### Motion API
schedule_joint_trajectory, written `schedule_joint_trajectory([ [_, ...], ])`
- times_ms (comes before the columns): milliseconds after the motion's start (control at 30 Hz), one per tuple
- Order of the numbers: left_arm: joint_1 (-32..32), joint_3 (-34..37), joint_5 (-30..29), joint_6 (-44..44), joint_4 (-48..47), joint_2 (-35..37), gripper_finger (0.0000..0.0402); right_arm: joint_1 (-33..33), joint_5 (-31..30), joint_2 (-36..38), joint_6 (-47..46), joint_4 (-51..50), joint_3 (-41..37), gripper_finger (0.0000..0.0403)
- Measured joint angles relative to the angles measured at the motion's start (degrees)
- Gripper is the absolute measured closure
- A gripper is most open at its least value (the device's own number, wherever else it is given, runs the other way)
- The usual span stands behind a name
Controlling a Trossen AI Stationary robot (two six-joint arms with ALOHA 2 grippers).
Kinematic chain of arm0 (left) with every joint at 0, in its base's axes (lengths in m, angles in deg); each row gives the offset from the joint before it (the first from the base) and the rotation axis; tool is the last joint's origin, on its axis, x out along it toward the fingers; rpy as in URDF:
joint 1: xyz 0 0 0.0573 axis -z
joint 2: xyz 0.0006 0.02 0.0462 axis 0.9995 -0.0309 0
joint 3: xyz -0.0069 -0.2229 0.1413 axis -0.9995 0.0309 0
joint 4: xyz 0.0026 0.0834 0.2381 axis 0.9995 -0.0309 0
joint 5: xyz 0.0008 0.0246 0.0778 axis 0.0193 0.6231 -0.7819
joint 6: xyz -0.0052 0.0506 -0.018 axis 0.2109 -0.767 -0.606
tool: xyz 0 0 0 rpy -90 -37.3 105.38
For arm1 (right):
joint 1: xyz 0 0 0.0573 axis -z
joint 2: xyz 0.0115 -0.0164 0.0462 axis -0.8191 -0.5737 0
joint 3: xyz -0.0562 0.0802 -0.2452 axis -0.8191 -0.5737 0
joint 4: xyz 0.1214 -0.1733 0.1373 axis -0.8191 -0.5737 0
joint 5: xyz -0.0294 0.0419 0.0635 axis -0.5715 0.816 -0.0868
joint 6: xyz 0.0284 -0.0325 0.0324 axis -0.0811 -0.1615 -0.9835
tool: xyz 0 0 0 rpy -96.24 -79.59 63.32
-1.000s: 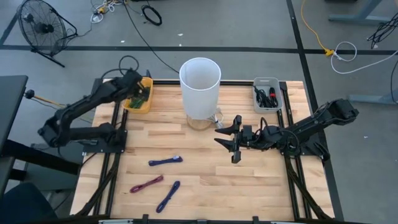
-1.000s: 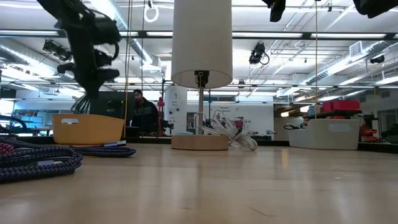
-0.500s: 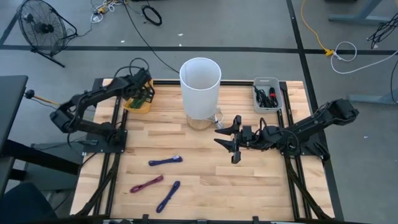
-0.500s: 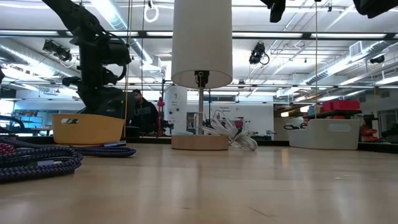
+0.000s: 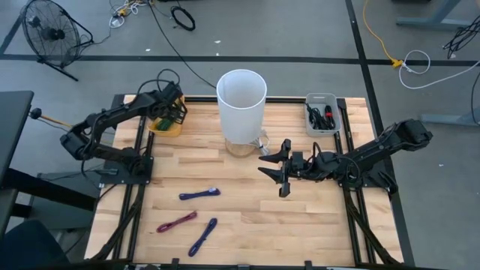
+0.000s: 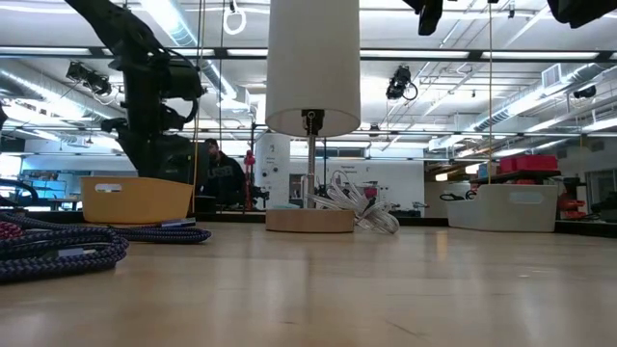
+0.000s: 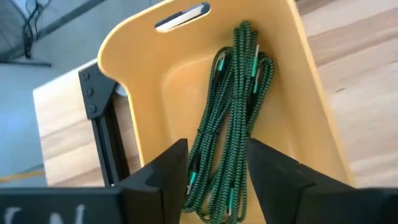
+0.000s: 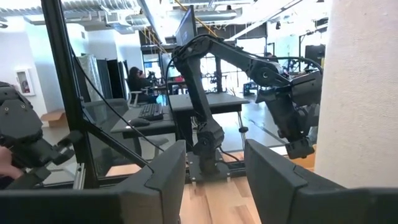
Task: Pick & Place USB Port
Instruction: Put the violet USB cable into the yellow bin
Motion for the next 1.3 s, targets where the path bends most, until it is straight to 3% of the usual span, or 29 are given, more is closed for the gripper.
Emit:
schedule_joint_trajectory([
  [133,0.4,-1.3,1.3,-2.9,-2.5,2.0,0.0230,0.0,0.0,0.0,0.0,0.0,0.0,0.0238],
  [333,4.8,-9.7,13.3,-6.1,-13.1,7.1,0.0236,0.0,0.0,0.0,1.0,-0.1,0.0,0.0238],
  [533,16.4,-13.4,29.2,-5.4,-20.1,12.9,0.0236,0.0,0.0,0.0,1.0,-0.5,0.0,0.0238],
  [633,24.5,-13.3,33.1,-2.0,-20.4,15.4,0.0236,0.0,0.0,0.0,1.0,-0.5,0.0,0.0238],
  [833,43.6,-13.1,32.1,5.1,-17.8,16.3,0.0236,0.0,0.0,0.0,1.1,-0.5,0.0,0.0238],
  [1033,61.6,-6.5,28.3,9.9,-3.3,13.2,0.0236,0.0,0.0,0.0,1.1,-0.5,0.0,0.0238],
  [1300,72.4,-1.8,22.2,14.2,1.1,3.5,0.0236,0.0,0.0,0.0,1.1,-0.7,0.0,0.0238],
])
